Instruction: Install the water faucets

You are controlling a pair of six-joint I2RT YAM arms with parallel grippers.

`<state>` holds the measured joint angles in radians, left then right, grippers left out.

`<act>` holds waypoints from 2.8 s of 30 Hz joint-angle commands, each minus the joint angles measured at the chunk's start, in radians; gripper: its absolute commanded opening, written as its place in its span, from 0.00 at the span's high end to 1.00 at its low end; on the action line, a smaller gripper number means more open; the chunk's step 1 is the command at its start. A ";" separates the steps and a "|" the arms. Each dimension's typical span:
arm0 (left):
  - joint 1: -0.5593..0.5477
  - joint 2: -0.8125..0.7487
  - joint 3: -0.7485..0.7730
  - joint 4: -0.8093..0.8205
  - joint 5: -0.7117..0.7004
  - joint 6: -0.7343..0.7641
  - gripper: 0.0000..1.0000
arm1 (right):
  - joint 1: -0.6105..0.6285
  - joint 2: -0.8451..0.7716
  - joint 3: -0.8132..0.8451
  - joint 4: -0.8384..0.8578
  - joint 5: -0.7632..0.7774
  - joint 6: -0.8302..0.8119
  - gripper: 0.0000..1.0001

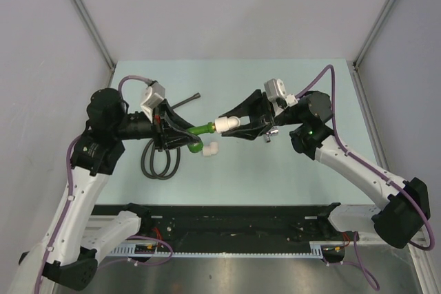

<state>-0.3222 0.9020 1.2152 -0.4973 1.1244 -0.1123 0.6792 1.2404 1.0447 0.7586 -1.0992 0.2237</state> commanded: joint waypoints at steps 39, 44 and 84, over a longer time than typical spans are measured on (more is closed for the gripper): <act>-0.086 -0.091 -0.100 0.181 -0.259 0.476 1.00 | 0.028 0.037 0.058 -0.019 -0.051 0.232 1.00; -0.087 -0.103 -0.141 0.258 -0.256 0.471 1.00 | 0.022 0.039 0.058 -0.007 -0.044 0.250 1.00; -0.275 -0.054 -0.045 0.057 -0.633 0.786 1.00 | -0.004 0.030 0.251 -0.720 0.035 -0.119 1.00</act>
<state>-0.5735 0.8261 1.1019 -0.4618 0.5648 0.6121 0.6476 1.2968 1.2377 0.2317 -1.0321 0.2371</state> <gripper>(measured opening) 0.297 0.438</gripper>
